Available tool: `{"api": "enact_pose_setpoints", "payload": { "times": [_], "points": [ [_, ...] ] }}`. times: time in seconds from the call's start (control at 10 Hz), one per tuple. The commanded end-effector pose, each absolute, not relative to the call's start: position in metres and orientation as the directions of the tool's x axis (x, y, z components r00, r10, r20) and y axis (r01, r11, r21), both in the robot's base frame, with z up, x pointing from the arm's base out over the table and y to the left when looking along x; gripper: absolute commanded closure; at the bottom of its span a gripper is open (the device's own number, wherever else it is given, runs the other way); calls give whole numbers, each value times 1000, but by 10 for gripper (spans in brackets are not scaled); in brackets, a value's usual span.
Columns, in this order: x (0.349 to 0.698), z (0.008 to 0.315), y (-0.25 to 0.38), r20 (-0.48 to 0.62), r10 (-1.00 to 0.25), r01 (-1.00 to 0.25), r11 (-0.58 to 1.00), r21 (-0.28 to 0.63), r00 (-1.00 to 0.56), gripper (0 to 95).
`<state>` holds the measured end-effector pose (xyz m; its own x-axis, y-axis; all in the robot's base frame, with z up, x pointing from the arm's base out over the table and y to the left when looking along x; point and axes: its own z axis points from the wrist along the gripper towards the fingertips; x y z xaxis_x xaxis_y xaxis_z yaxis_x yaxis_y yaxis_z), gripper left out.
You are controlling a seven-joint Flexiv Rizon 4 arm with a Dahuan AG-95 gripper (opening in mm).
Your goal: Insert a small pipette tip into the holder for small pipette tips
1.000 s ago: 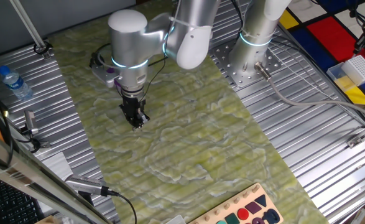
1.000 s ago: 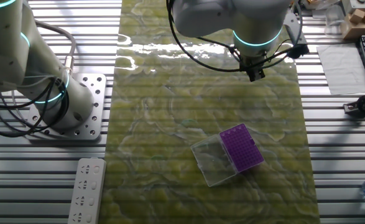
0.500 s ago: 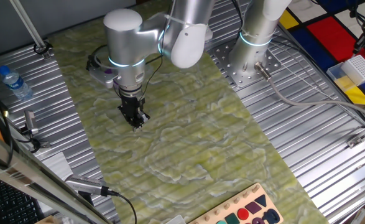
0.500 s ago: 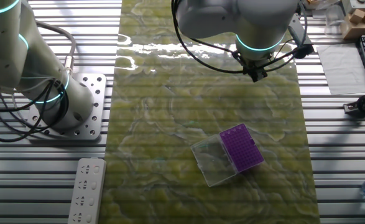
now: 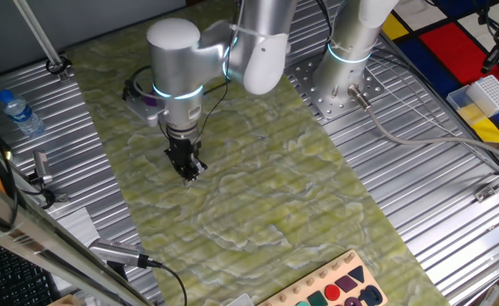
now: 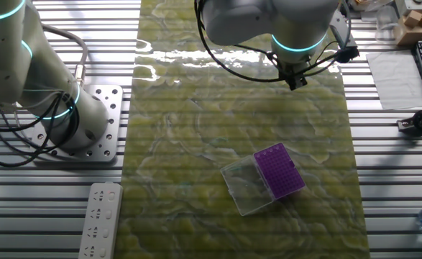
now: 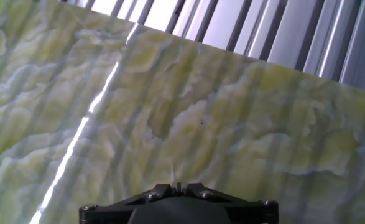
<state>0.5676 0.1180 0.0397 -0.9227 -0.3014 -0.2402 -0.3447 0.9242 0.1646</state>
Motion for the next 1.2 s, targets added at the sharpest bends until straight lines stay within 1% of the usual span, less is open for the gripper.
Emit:
{"api": "enact_pose_setpoints", "payload": {
  "times": [0.1,0.3,0.4,0.8,1.2],
  "points": [
    [567,40,117,-242,-312,-355,921,161,-919,950],
    [566,37,117,-244,-319,-362,919,158,-916,950],
    [566,36,117,-242,-322,-364,918,157,-915,760],
    [565,33,118,-214,-341,-374,916,143,-915,760],
    [565,27,119,-210,-347,-379,916,135,-914,760]
  ]
}}
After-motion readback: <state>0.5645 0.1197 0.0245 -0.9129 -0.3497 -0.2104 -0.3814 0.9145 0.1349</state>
